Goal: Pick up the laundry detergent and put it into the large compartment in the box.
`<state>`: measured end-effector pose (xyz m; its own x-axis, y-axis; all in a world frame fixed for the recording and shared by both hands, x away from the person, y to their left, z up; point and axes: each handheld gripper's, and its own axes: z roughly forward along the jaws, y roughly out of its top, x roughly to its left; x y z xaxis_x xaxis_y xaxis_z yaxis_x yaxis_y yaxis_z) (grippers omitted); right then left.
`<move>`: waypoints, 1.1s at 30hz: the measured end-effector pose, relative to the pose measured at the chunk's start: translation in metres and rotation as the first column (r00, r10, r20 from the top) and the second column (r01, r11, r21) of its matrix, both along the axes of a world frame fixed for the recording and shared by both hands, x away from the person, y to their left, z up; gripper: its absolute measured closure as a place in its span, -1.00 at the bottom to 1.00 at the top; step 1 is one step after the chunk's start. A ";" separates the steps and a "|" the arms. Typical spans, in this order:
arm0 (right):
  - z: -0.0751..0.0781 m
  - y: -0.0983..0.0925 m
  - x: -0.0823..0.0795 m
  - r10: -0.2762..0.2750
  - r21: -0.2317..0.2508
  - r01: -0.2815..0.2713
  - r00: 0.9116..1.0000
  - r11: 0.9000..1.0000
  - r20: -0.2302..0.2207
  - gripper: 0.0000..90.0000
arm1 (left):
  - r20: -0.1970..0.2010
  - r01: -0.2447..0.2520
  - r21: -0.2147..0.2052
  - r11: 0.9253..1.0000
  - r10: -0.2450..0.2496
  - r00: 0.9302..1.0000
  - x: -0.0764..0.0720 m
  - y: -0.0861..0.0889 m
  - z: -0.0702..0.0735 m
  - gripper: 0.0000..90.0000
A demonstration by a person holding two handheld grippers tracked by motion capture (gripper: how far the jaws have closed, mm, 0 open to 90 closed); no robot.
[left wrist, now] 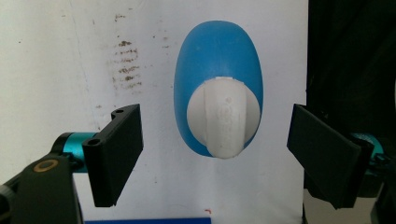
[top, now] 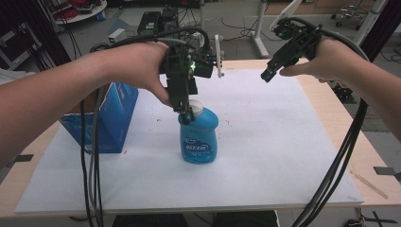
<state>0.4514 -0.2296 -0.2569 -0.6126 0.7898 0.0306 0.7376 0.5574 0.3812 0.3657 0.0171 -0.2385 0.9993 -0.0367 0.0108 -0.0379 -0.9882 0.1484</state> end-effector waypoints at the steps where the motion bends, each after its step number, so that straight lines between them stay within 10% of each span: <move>1: 0.000 -0.001 0.000 0.001 0.002 -0.001 1.000 1.000 0.002 -0.72 | -0.001 -0.004 0.001 1.000 0.004 1.000 0.001 -0.001 -0.002 -0.59; 33: -0.006 -0.002 -0.002 0.008 0.009 -0.008 1.000 1.000 -0.006 -0.72 | -0.017 0.009 0.045 0.999 -0.009 1.000 0.000 -0.011 -0.029 -0.59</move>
<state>0.4489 -0.2312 -0.2634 -0.6184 0.7847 0.0413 0.7355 0.5596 0.3819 0.3659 0.0064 -0.2676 0.9989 -0.0457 -0.0083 -0.0446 -0.9935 0.1047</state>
